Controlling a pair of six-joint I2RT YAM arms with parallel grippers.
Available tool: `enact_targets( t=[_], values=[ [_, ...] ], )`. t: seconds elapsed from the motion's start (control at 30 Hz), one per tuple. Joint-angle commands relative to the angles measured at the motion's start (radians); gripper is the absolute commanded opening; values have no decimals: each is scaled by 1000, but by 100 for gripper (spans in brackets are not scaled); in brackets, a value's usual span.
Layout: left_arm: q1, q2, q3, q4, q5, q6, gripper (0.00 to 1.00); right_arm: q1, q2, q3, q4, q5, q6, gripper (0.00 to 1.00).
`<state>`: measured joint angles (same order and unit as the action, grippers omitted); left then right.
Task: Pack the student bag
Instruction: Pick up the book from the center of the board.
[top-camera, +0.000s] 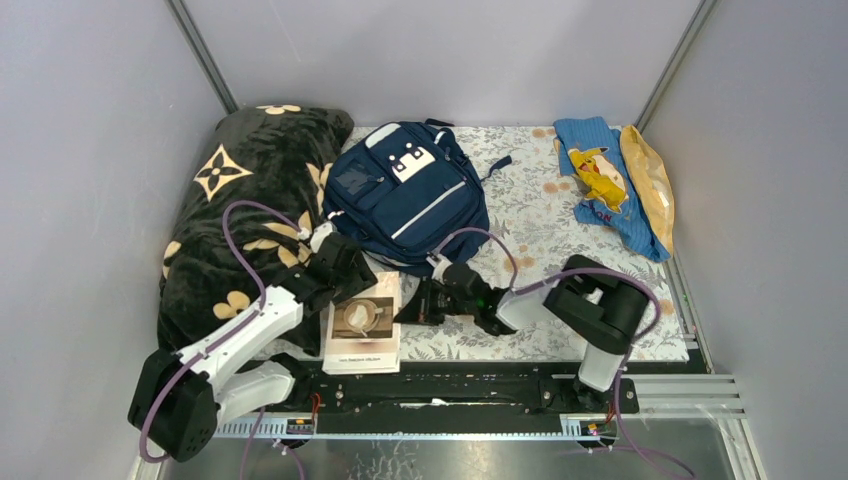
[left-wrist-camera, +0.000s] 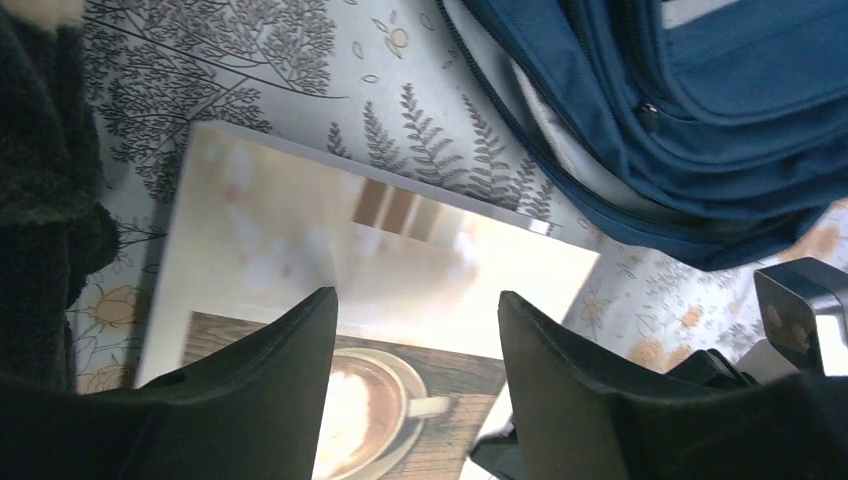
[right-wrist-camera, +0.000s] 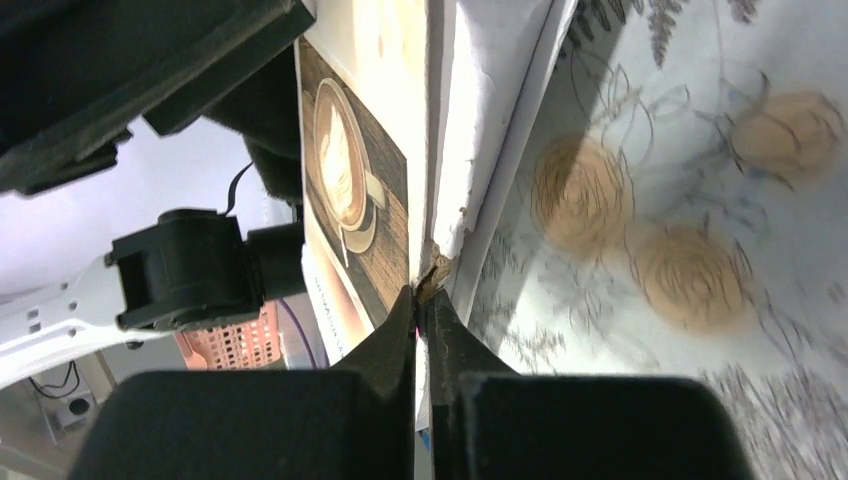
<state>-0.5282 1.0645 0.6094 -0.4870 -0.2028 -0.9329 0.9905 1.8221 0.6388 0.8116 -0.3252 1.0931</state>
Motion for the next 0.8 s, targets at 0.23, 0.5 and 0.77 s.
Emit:
enact_targets(
  t=[0.23, 0.5, 0.77],
  values=[
    [6, -228, 154, -59, 122, 213, 95, -96, -500, -136, -315, -19, -291, 0],
    [8, -274, 142, -50, 322, 273, 99, -341, -813, -151, -539, -211, -468, 0],
    [26, -187, 117, 111, 657, 275, 99, -429, -822, -160, -378, -526, -406, 0]
  ],
)
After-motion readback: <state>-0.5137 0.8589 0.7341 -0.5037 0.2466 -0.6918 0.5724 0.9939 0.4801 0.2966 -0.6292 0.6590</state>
